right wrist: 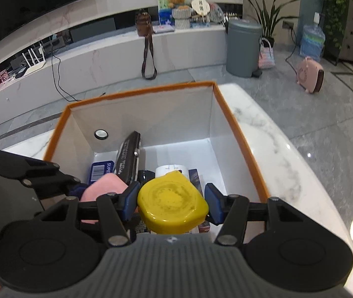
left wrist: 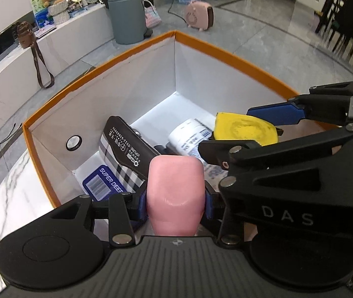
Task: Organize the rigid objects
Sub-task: 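Lower the pink bottle with the left tool while the right tool lowers the tape measure into the box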
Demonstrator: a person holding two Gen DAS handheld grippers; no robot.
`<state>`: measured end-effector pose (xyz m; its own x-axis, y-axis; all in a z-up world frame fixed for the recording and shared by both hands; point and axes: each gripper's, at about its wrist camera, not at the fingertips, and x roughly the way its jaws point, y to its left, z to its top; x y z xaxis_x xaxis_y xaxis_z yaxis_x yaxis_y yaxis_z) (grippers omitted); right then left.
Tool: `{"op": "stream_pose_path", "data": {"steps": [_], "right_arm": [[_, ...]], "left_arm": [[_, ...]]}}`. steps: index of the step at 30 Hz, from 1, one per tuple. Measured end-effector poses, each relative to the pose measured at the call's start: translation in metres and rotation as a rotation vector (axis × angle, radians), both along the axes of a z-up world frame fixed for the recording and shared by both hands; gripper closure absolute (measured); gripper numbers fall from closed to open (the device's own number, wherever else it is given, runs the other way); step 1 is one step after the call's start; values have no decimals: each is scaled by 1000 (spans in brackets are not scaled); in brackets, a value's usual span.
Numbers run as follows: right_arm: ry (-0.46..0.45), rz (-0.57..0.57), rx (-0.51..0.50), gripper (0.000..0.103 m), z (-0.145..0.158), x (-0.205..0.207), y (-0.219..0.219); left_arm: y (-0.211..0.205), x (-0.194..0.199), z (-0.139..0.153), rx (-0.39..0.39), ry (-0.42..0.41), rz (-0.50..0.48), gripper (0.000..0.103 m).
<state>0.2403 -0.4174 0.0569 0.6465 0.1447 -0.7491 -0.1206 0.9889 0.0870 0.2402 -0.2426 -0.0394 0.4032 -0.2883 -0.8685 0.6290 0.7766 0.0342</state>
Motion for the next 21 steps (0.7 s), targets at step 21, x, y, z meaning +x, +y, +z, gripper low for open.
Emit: {"op": "stream_pose_path", "data": {"steps": [21], "right_arm": [[133,-58,91,45,-29,49,2]], "left_arm": [[-11,31,-11,159,115,-98,55]]}}
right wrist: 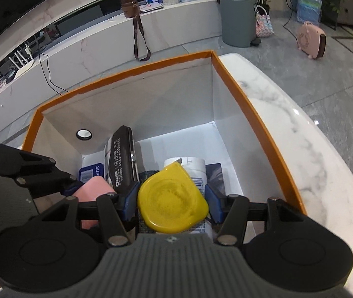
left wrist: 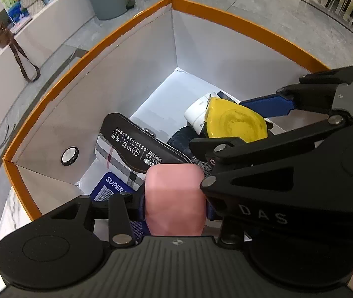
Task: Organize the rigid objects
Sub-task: 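Lower the pink bottle with the left tool while the right tool lowers the tape measure into the box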
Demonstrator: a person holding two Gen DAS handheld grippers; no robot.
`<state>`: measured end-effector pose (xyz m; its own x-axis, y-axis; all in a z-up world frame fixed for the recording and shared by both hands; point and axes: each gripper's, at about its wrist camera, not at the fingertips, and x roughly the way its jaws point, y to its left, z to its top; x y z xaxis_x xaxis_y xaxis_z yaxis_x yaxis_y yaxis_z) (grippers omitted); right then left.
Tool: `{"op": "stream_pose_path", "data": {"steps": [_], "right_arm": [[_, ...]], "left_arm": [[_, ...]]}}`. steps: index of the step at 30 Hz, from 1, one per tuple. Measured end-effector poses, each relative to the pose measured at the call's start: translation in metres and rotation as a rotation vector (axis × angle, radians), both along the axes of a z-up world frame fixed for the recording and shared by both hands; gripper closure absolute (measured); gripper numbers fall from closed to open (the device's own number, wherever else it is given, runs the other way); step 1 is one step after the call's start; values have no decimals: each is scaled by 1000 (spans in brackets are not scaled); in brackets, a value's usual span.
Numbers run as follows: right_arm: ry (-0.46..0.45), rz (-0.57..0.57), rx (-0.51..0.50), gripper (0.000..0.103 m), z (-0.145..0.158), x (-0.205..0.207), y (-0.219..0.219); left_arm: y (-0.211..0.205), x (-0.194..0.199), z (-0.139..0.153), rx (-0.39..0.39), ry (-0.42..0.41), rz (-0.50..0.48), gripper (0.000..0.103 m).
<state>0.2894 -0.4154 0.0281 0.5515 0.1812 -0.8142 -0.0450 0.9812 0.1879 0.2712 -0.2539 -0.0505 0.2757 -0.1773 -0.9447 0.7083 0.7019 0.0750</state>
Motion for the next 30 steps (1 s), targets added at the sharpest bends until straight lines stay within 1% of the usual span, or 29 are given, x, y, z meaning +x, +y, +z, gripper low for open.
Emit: {"op": "stream_pose_path", "data": {"steps": [3,4,5,8,12,16,21,26,27,30], "right_arm": [[17,1,26,45,-1,7,-1],[13,-1,23,45,-2,8,0],[16,-6,18,45,-4,10,0],[7,-23,23,45,-5,15,2],[-16,-55,37,45,-9,22,4],[-41,-93,73,45,-12,26,3],[-74,-114,83,45,-14,29,3],[-107,-126,117,45,-17,31,-1],[-115,-129,122,45,-19,31,-2],[-129,-127,120,44,-21,34,-1]], "left_arm": [[0,1,0,14,4,2,54],[-1,1,0,24,0,6,51],[-2,1,0,36,-4,11,50],[-5,6,0,57,-1,42,48],[-9,7,-2,77,15,58,46],[-12,11,-2,111,23,101,31],[-8,16,-2,103,53,136,29],[-8,13,-1,103,53,139,29],[-9,5,2,104,52,139,29],[-9,3,4,104,52,137,29]]}}
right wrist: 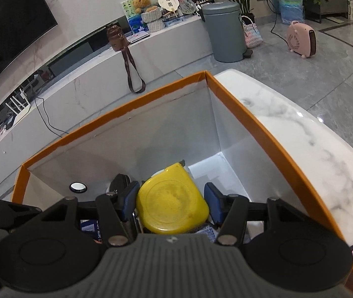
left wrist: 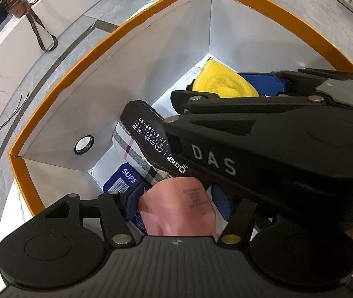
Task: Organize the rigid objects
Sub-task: 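Lower the pink bottle with the left tool while the right tool lowers the tape measure into the box, then open both tools and withdraw them above the filled storage box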
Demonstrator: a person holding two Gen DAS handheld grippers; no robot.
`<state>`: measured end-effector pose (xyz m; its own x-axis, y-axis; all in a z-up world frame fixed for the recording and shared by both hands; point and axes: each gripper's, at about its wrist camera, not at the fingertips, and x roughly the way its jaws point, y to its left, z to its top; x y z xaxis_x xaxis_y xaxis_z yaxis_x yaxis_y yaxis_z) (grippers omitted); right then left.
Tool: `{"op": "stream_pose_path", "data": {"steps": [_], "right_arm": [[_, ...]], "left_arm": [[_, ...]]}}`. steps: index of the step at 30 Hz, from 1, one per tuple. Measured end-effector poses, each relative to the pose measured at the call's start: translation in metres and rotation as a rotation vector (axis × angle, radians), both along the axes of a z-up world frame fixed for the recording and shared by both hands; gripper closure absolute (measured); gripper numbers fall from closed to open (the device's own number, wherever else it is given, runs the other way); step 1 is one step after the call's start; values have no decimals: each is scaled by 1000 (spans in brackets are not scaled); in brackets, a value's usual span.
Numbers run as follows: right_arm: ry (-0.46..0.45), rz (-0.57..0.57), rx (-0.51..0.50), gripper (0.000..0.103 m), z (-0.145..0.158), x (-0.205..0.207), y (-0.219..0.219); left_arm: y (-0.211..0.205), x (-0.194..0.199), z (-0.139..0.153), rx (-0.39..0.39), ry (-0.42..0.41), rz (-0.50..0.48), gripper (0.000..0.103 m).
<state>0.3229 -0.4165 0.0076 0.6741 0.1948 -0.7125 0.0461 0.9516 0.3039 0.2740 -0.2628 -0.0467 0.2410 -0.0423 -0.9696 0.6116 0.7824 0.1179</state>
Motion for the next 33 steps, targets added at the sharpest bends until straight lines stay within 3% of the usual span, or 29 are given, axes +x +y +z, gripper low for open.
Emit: {"op": "stream_pose_path", "data": {"steps": [10,18,19,21,24,28,31,33], "right_arm": [[6,33,42,36,7,0,-5],[-46,57,34,35,34,-17,-3],[-55,59,33,33,39,-20,-3],[-84,46,-4,19,51,-28,-2],[-127,47,-39,19,69,-40,-1],[-160,39,-49,18,92,-56,-7],[-183,39,-80,16,109,-70,-9],[-202,40,-99,12,118,-82,-8]], "left_arm": [[-6,-2,2,26,-31,-32,28],[-5,-17,28,-30,-55,-27,26],[-5,-20,32,-42,-57,-25,26],[-4,-23,39,-60,-64,-21,26],[-5,-29,49,-78,-83,-19,26],[-3,-43,66,-111,-128,-9,25],[4,-41,76,-156,-206,41,15],[8,-48,85,-187,-255,73,13]]}}
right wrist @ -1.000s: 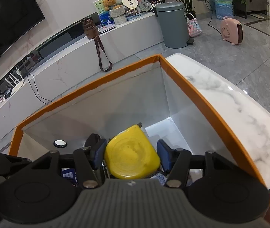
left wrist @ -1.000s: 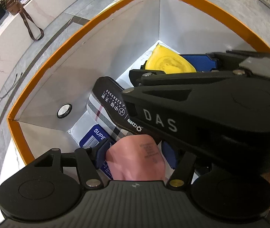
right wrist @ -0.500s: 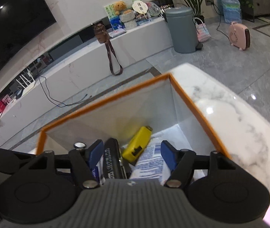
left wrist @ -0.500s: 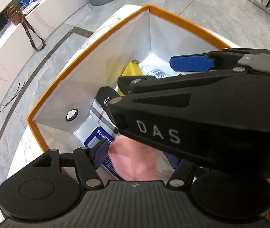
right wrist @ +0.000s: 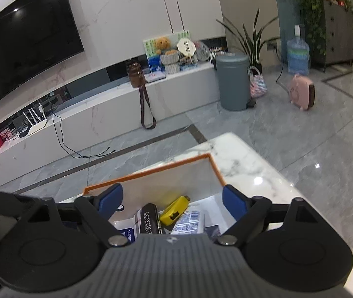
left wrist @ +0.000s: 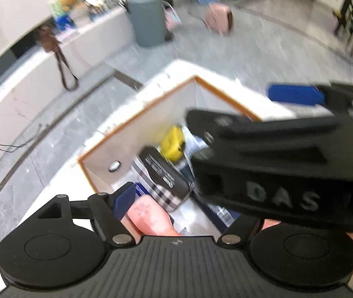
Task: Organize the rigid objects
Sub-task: 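Open both tools and withdraw them above the filled storage box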
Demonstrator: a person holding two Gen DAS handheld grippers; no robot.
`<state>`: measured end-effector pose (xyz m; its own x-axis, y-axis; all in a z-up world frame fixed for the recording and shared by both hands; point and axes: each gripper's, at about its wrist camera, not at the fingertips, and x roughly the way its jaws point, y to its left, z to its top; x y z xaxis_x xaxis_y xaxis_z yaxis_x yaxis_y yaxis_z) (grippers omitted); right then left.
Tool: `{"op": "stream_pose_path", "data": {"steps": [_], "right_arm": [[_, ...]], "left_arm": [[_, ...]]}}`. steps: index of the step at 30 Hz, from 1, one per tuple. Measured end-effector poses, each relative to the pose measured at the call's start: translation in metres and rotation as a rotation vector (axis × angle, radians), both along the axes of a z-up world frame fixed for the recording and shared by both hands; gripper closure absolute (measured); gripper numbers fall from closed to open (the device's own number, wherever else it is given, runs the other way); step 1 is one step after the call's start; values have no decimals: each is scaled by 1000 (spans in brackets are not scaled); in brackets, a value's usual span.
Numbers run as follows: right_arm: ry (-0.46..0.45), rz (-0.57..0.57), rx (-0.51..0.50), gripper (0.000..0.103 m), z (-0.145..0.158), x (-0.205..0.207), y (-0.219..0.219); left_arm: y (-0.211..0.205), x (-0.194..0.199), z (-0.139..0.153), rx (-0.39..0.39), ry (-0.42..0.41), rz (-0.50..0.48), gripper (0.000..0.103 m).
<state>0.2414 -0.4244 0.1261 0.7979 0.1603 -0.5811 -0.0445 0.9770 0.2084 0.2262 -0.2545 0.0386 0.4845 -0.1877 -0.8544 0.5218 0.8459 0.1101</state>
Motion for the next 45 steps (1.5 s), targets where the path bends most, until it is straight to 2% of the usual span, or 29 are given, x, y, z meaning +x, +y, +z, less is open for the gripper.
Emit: {"op": "stream_pose_path", "data": {"steps": [7,9,11,14,16,21,25,28,32,42,45], "right_arm": [[-34,19,-48,12,18,-31,0],[-32,21,-42,11,21,-39,-3],[-36,16,-38,11,24,-49,-7],[-51,6,-58,5,26,-62,-12],[-55,-3,-70,5,26,-70,-14],[-28,1,-60,4,20,-88,-23],[8,-1,-111,4,12,-98,-24],[30,23,-135,4,5,-100,-19],[47,39,-163,4,-2,-100,-14],[56,34,-177,4,-4,-101,-15],[58,31,-182,4,-5,-101,-15]], "left_arm": [[16,-21,20,-100,-89,99,12],[20,-27,23,-129,-131,136,7],[24,-35,25,-147,-169,174,6],[28,-45,27,-175,-186,236,6],[32,-46,24,-196,-190,275,6],[44,-72,20,-175,-224,363,6],[55,-84,19,-200,-231,446,6],[55,-89,19,-206,-217,450,6],[49,-90,15,-157,-224,460,5],[50,-92,6,-165,-197,458,5],[47,-95,7,-160,-220,443,5]]}}
